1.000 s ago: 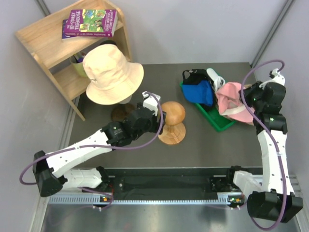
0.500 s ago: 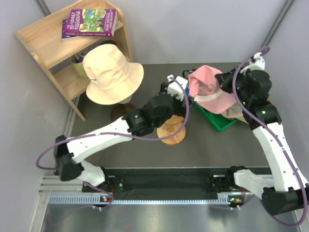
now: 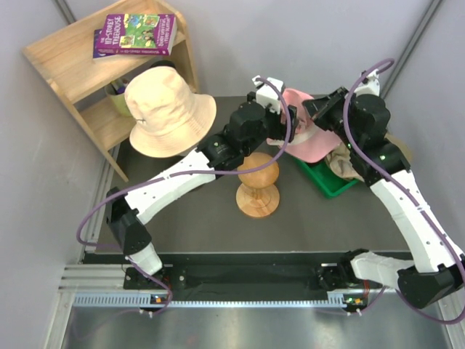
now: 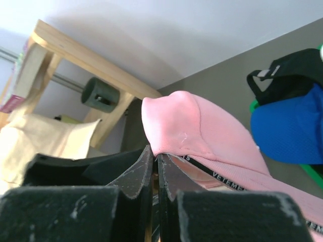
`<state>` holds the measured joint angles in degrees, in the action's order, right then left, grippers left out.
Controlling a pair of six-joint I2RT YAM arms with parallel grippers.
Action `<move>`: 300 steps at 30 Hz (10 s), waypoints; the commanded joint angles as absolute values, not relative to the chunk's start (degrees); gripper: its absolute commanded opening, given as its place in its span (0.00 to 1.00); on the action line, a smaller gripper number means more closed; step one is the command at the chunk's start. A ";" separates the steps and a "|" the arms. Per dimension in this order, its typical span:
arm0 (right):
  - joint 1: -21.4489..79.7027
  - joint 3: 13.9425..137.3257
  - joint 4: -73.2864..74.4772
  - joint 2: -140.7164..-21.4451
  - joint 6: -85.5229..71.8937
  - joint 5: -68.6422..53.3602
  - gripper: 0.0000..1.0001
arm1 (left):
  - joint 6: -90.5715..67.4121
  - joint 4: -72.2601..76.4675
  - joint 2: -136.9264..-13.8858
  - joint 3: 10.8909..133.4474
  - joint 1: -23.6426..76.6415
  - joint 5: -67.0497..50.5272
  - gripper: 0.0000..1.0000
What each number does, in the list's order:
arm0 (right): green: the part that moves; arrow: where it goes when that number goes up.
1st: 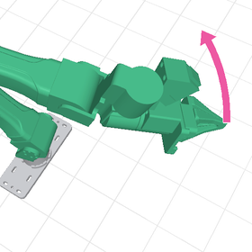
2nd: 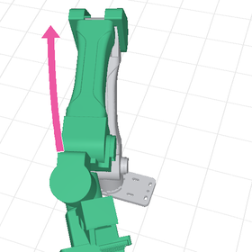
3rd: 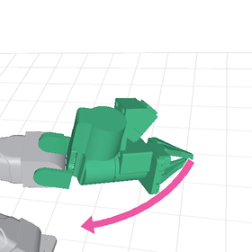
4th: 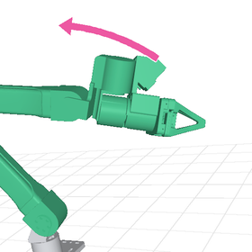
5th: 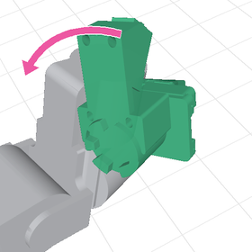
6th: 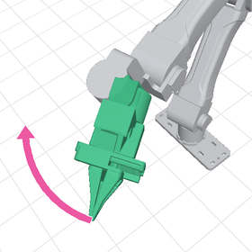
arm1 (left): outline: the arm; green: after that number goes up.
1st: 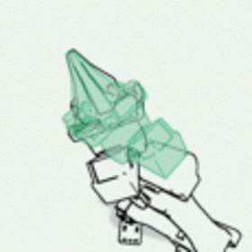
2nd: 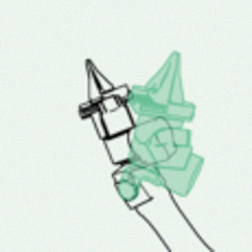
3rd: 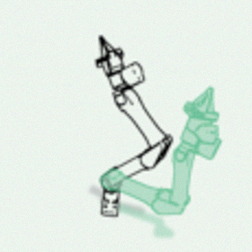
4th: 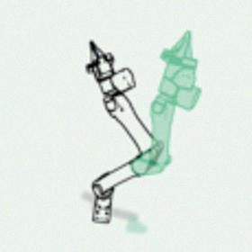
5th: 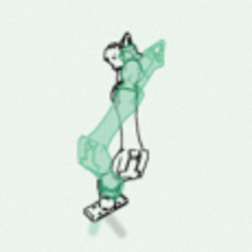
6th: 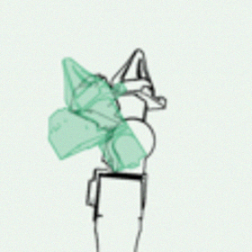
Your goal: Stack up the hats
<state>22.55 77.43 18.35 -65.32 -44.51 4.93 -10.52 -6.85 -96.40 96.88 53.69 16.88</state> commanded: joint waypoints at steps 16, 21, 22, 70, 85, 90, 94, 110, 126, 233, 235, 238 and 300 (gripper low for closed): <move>24.43 84.72 14.94 -67.94 -48.34 0.71 0.00 | -19.34 3.17 -98.96 96.15 51.86 7.90 0.82; 24.43 85.34 15.56 -68.20 -47.99 0.18 0.00 | -19.95 5.36 -99.93 96.68 50.89 9.23 0.62; 24.35 85.08 15.64 -68.55 -47.99 -1.30 0.00 | -20.13 5.88 -100.19 96.85 50.71 9.58 0.58; -8.52 51.07 -38.56 -68.99 -55.45 -53.78 0.92 | -40.52 -1.50 -108.72 125.51 32.78 -45.00 0.00; -6.68 42.72 -70.38 -80.32 -71.71 -61.61 0.95 | -47.98 3.34 -109.25 129.99 32.78 -50.27 0.00; -5.89 42.89 -80.67 -85.25 -78.48 -60.47 0.95 | -48.78 3.52 -109.16 130.87 32.78 -50.54 0.00; -5.80 44.56 -84.11 -88.32 -80.94 -61.26 0.96 | -49.66 3.87 -109.07 131.92 32.70 -50.80 0.00; 1.39 51.24 -94.04 -95.97 -88.41 -61.00 0.96 | -52.91 6.86 -108.55 132.80 32.87 -51.06 0.00; 1.76 56.69 -99.05 -98.44 -93.95 -58.18 0.78 | -53.00 6.94 -106.70 131.66 32.78 -51.07 0.00; 85.34 71.02 49.14 -79.53 -7.47 33.57 0.00 | -23.03 -31.55 -90.35 111.36 28.92 -14.41 0.99; 85.69 70.14 48.34 -80.59 -7.12 33.22 0.00 | -23.20 -31.47 -90.35 111.01 28.92 -14.41 0.99; 85.78 68.48 46.06 -82.44 -6.77 31.64 0.00 | -23.29 -31.29 -90.00 110.39 28.92 -14.41 0.99; 38.95 84.64 42.55 -68.55 -18.36 0.81 0.85 | -11.34 -34.18 -93.69 111.88 38.14 -8.44 0.99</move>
<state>43.66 83.94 48.12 -65.84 -15.31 13.74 -16.05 -32.40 -93.56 107.87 33.69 -13.21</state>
